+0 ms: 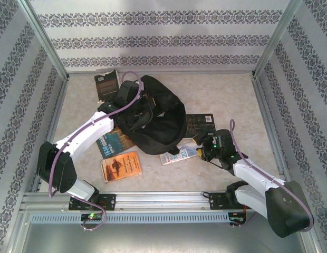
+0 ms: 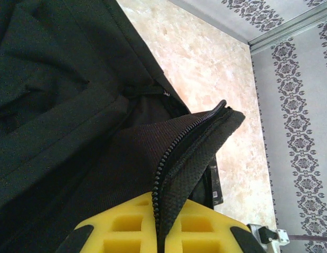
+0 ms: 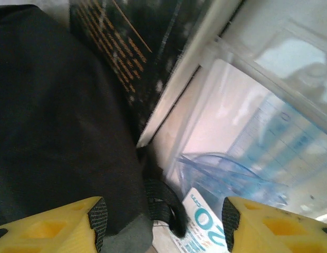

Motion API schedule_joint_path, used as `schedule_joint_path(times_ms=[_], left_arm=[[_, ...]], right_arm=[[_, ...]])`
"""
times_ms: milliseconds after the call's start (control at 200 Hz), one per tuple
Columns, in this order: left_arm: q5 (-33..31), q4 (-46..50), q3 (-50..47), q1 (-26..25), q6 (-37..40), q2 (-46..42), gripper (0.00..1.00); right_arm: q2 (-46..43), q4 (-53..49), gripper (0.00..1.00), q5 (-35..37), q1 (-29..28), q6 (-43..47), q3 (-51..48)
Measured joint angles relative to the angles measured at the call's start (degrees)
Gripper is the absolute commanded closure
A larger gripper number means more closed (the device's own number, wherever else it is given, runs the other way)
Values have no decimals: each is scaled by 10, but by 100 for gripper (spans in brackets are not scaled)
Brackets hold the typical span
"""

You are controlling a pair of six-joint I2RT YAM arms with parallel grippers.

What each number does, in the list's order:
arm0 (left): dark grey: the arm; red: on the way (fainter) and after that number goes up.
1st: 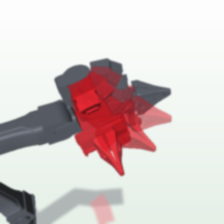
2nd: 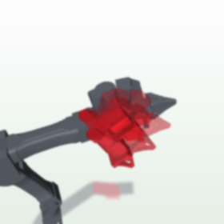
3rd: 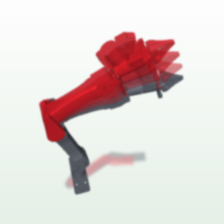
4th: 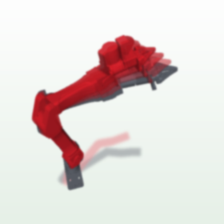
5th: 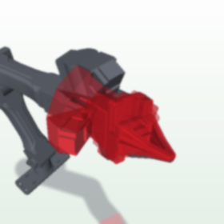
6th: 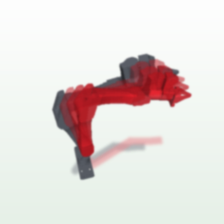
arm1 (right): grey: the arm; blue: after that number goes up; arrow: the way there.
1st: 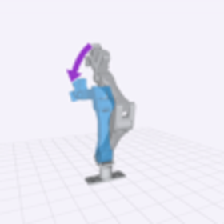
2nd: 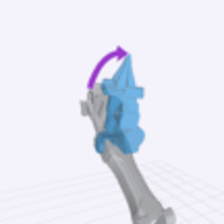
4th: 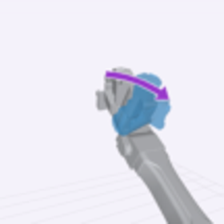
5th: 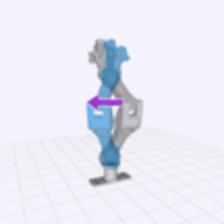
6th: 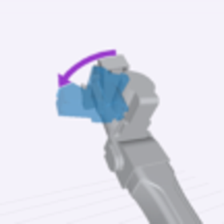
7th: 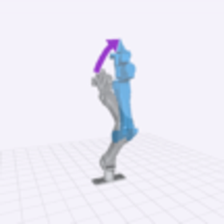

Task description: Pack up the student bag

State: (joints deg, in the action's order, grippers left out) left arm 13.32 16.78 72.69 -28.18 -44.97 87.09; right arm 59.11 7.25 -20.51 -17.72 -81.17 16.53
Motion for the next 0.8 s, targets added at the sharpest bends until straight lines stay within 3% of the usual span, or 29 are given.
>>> schedule_joint_path(times_ms=[210, 540, 799], left_arm=[[0, 0, 1, 0, 0, 6, 100], [0, 0, 6, 0, 0, 10, 100], [2, 0, 7, 0, 0, 14, 100]], right_arm=[[18, 9, 40, -5, 7, 26, 1], [-163, -56, 44, 1, -2, 53, -49], [-126, -100, 44, 2, -20, 56, -62]])
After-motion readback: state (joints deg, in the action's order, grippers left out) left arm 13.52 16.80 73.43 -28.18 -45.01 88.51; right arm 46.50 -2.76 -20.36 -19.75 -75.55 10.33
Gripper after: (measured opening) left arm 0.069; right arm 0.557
